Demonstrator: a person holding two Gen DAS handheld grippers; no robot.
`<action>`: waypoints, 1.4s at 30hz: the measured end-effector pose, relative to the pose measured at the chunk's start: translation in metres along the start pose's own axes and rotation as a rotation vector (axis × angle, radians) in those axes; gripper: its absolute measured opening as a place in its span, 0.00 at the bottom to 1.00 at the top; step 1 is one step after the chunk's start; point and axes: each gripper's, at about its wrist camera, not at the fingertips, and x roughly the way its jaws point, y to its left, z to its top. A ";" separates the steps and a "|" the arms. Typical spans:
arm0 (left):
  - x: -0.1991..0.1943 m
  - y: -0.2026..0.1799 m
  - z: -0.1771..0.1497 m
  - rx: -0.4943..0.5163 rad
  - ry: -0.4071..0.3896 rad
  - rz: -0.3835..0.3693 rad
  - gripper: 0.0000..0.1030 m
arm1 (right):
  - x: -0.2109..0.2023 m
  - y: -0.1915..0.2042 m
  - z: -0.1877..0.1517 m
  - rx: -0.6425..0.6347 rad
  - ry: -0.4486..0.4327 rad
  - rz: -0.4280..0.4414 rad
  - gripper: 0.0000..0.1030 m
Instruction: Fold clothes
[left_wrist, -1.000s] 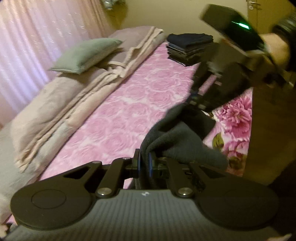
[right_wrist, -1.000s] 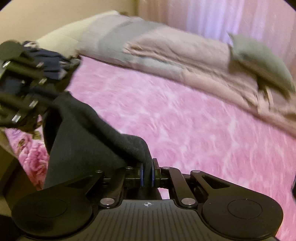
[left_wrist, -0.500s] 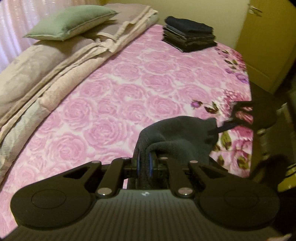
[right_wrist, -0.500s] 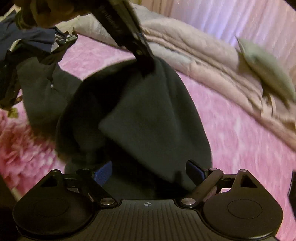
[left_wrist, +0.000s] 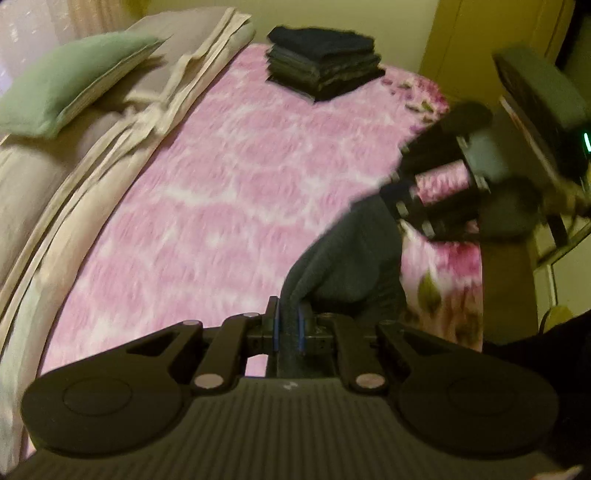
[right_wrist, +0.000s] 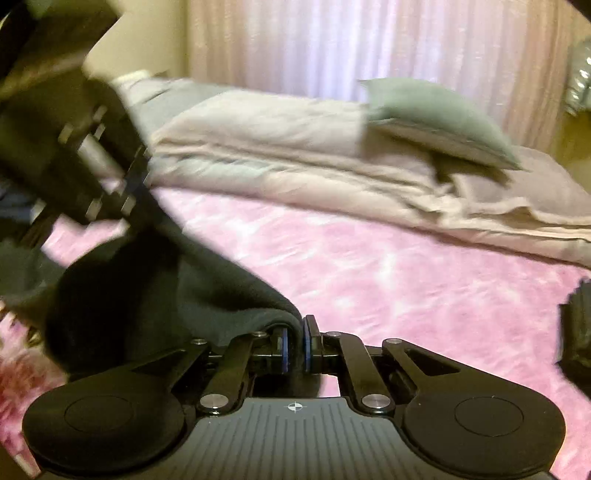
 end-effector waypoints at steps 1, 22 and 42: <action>0.011 0.003 0.014 0.004 -0.006 0.010 0.07 | 0.008 -0.021 0.009 -0.002 -0.004 -0.009 0.06; -0.007 -0.004 -0.225 -0.376 0.505 0.413 0.59 | 0.097 -0.063 -0.080 0.321 0.346 0.008 0.70; -0.117 0.071 -0.342 -0.449 0.308 0.394 0.07 | 0.105 0.031 -0.117 0.674 0.438 -0.314 0.85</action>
